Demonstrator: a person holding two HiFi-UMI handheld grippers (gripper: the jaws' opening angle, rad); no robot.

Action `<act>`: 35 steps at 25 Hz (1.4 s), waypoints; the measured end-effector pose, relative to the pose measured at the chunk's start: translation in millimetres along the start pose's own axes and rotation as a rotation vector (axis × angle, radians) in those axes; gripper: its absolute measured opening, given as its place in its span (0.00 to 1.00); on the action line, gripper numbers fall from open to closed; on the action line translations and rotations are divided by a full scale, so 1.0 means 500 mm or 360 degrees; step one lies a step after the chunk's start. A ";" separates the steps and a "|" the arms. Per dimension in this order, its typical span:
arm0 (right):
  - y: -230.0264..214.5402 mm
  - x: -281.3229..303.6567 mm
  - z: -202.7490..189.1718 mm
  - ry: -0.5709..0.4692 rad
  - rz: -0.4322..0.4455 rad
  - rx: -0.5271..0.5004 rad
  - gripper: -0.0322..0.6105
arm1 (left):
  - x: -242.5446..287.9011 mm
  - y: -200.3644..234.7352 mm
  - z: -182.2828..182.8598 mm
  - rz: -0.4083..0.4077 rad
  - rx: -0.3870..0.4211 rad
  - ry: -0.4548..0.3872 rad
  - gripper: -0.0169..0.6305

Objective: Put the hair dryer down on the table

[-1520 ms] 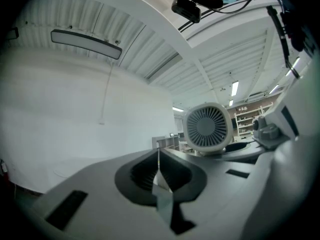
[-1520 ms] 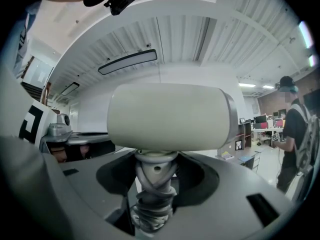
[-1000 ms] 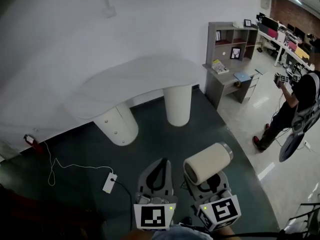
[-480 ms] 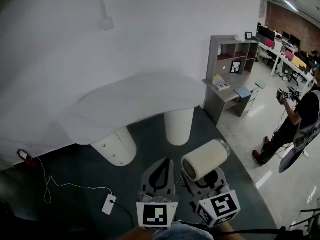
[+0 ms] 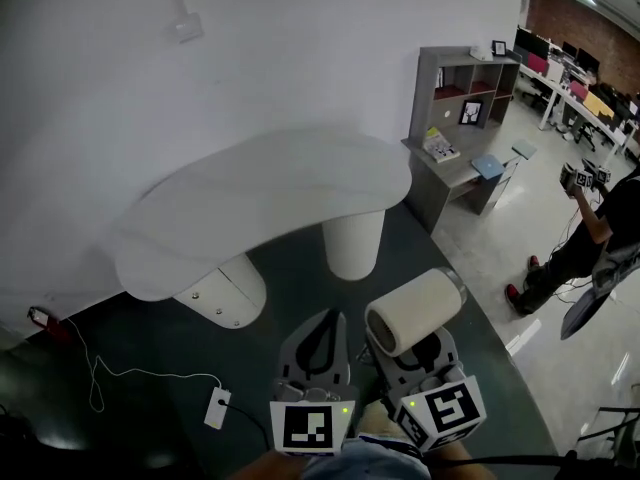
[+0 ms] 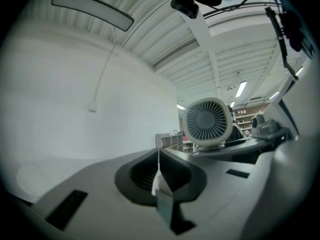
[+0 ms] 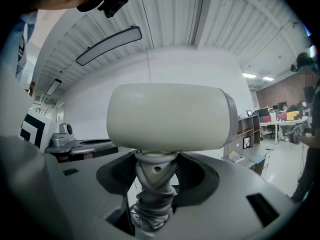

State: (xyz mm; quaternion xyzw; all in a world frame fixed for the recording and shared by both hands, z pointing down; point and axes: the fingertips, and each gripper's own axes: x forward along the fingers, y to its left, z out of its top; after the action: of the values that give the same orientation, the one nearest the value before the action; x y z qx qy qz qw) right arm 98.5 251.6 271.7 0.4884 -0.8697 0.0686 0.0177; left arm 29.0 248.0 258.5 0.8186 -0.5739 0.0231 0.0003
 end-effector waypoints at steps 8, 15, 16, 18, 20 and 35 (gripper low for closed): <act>-0.132 0.122 -0.012 0.0051 0.0033 0.0055 0.40 | 0.176 0.004 -0.024 0.0031 0.0016 0.0078 0.05; -0.251 0.235 0.008 0.0091 0.0119 0.0123 0.40 | 0.337 0.010 -0.014 0.0096 0.0060 0.0133 0.05; -0.265 0.251 0.010 0.0094 0.0138 0.0136 0.40 | 0.356 0.009 -0.013 0.0106 0.0071 0.0135 0.05; -0.288 0.279 0.020 0.0099 0.0176 0.0151 0.40 | 0.390 0.007 -0.007 0.0124 0.0079 0.0131 0.05; -0.302 0.308 0.033 0.0093 0.0209 0.0147 0.39 | 0.414 0.013 -0.001 0.0145 0.0078 0.0138 0.05; -0.315 0.527 0.054 0.0120 0.0342 0.0100 0.40 | 0.555 0.188 -0.006 0.0307 0.0015 0.0122 0.05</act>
State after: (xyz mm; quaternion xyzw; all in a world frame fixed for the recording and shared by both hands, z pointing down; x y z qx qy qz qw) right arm 96.4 -56.2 286.7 0.3898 -0.9131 0.1159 0.0277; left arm 35.0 -44.9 269.5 0.7580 -0.6496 0.0570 0.0163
